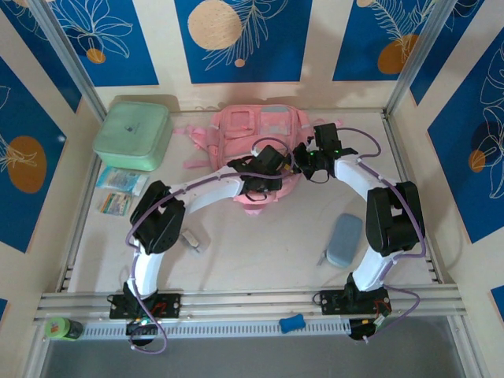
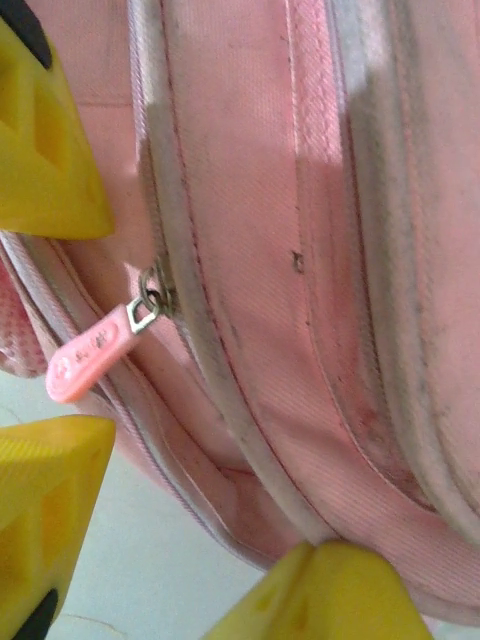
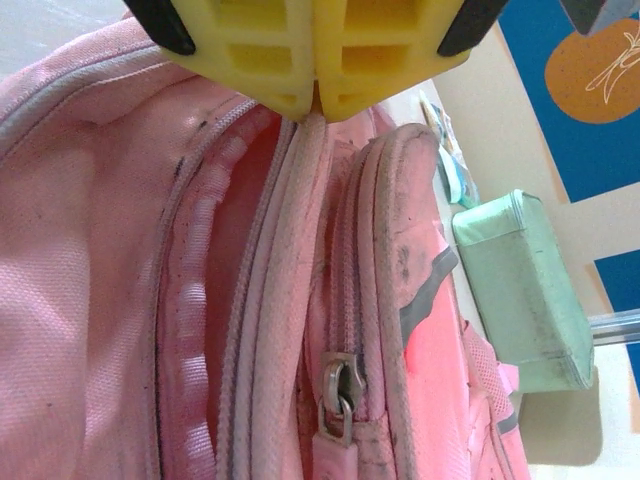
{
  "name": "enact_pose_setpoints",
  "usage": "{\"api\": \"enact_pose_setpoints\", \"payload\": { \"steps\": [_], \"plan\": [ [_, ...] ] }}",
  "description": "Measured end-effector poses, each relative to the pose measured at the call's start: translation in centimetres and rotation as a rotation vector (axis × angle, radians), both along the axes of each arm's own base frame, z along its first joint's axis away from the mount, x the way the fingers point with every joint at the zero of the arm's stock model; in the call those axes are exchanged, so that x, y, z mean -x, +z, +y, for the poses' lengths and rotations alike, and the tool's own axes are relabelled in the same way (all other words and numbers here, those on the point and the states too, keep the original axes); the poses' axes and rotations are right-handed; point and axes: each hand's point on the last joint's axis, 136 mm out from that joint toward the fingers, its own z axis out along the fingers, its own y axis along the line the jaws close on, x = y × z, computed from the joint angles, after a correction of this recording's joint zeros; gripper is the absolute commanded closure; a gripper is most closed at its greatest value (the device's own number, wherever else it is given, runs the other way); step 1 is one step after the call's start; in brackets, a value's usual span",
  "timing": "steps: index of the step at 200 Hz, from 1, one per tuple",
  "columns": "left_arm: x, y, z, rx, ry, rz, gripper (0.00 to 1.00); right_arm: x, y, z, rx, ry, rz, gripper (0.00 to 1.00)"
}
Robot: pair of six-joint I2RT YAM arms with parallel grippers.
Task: Pack the student bag
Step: Unzip the student bag at the center of the table.
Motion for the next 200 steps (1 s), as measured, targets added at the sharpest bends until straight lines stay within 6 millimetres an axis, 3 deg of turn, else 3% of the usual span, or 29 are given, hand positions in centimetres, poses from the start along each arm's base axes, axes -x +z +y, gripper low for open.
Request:
{"api": "enact_pose_setpoints", "payload": {
  "steps": [27,51,152,200],
  "plan": [
    [-0.7,-0.1,0.5,-0.025,0.048,-0.027,0.49,0.2,0.0,0.6,-0.005,0.009,-0.002,1.0],
    [-1.2,-0.6,0.8,-0.054,0.079,-0.037,0.55,0.2,-0.1,0.7,-0.008,0.008,0.003,1.0],
    [-1.2,-2.2,1.0,-0.074,0.063,-0.04,0.99,0.3,-0.7,0.8,-0.006,0.005,0.022,1.0],
    [-0.6,-0.7,1.7,-0.043,0.025,-0.055,1.0,0.2,-0.9,0.0,0.0,-0.005,0.03,1.0]
  ]
}}
